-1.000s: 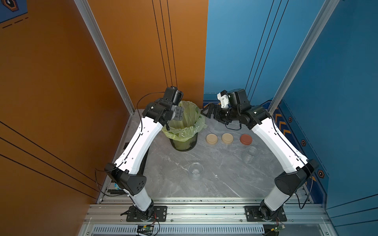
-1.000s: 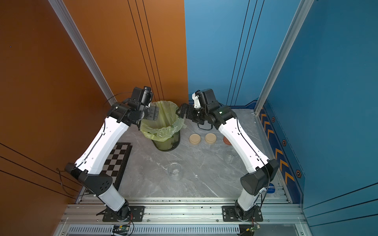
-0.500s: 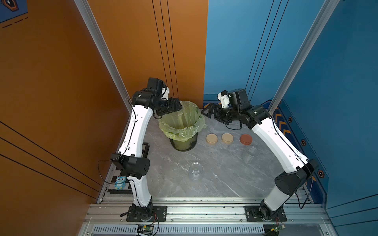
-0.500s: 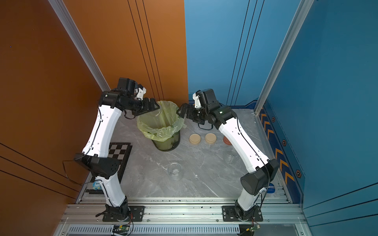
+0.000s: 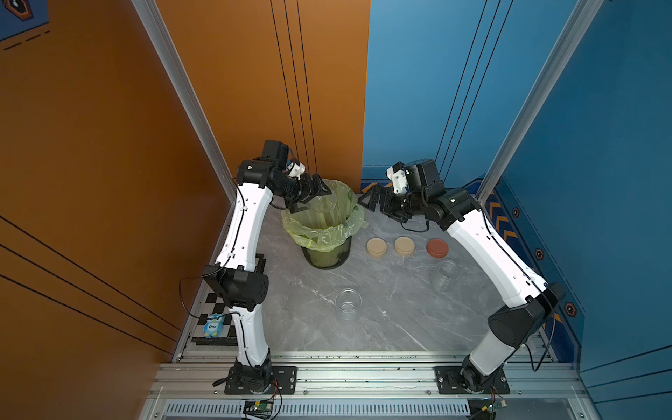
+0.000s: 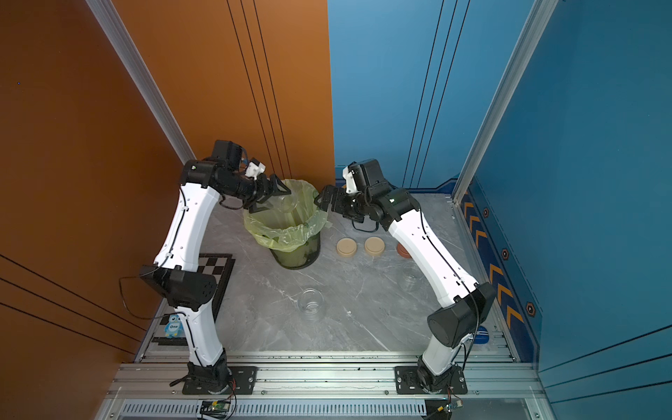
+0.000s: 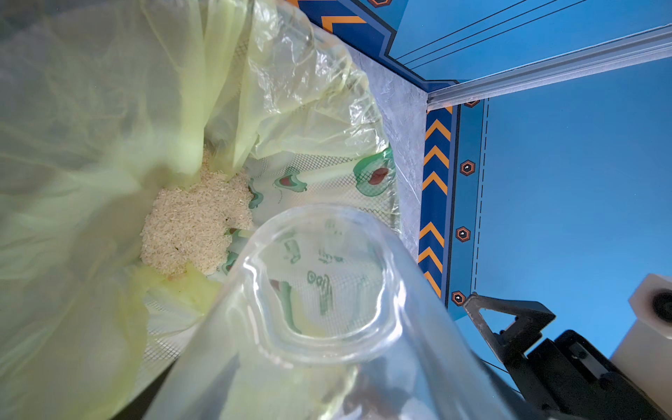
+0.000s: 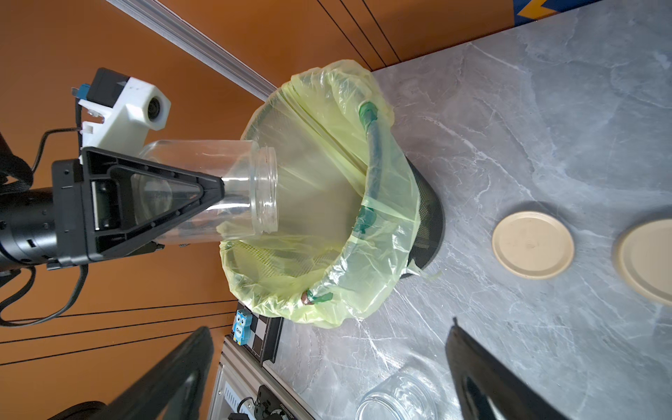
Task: Empty moldy rice from jars
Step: Pour the moldy rice from the jar into the trash bin.
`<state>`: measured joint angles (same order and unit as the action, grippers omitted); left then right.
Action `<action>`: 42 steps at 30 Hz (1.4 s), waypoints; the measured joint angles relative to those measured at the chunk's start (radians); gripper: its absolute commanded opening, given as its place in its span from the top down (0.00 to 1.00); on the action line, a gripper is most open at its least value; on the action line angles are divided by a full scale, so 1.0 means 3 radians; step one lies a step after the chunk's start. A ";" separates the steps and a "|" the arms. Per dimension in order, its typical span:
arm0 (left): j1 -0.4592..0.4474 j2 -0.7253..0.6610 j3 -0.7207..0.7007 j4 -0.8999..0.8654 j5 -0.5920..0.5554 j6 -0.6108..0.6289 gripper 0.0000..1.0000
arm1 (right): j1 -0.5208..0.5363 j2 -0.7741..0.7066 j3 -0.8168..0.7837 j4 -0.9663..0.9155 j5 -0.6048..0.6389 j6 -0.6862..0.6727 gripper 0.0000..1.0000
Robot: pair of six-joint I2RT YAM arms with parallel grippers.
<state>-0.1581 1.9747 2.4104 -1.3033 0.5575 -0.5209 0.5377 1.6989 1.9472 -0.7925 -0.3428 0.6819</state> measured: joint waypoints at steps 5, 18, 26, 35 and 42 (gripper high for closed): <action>-0.0051 -0.0103 -0.0027 -0.0022 -0.0328 0.0159 1.00 | 0.0000 0.0000 -0.0001 0.0001 0.0000 0.0000 0.00; -0.0266 -0.0256 -0.0109 -0.0060 -0.0944 0.0468 1.00 | -0.0001 -0.0004 -0.0099 0.0001 -0.0001 -0.0001 0.00; -0.0743 0.0556 0.0219 -0.0809 -0.1340 0.0704 1.00 | -0.0001 -0.0005 -0.0149 0.0003 -0.0001 -0.0001 0.00; -0.0752 0.0654 0.0482 -0.0989 -0.1526 0.0755 1.00 | -0.0004 -0.0042 -0.0161 0.0005 -0.0003 -0.0003 0.00; -0.0682 0.0621 0.1078 -0.0988 -0.1685 0.0765 1.00 | -0.0004 -0.0042 -0.0163 0.0011 -0.0003 -0.0003 0.00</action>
<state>-0.3626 2.1609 2.7338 -1.5997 0.0521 -0.2913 0.5365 1.6863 1.8984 -0.7891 -0.3435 0.6811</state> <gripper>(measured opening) 0.875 0.998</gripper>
